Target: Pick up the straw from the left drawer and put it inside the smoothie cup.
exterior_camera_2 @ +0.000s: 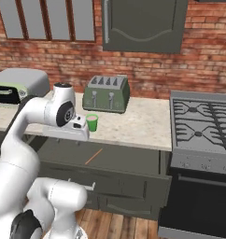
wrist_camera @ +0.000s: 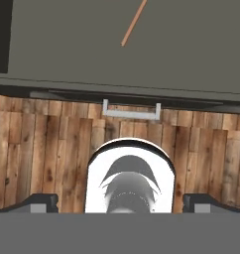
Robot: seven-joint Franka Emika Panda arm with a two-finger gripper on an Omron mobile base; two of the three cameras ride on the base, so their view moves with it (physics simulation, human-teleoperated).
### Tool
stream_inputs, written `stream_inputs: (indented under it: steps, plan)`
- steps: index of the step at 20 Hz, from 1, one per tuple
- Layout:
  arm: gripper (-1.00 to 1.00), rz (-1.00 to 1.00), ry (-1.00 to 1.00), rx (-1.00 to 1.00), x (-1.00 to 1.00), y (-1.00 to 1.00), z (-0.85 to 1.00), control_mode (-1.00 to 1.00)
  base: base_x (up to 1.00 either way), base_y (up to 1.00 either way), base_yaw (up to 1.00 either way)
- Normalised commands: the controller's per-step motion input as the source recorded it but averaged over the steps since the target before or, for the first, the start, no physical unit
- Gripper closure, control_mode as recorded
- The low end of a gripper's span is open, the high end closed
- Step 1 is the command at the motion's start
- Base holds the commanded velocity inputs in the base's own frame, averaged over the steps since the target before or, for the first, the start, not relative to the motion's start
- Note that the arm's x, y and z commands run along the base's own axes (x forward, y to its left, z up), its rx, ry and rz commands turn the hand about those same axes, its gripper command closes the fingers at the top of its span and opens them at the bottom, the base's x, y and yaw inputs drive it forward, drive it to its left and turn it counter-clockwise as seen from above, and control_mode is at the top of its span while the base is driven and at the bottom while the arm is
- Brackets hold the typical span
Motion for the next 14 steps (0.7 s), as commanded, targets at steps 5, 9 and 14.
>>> stream_inputs:
  steps: [5, 9, 14]
  plan:
    - [-1.0, 0.0, 0.08, 0.0, 0.41, 0.12, -0.37, -1.0, 0.0, 0.0, 0.0]
    - [-1.0, 0.0, 0.04, 0.0, 0.27, 0.09, -0.48, -1.0, 0.0, 0.0, 0.0]
    - [-1.0, 0.0, 0.03, 0.0, 0.28, 0.03, -0.49, -1.0, 0.0, 0.0, 0.0]
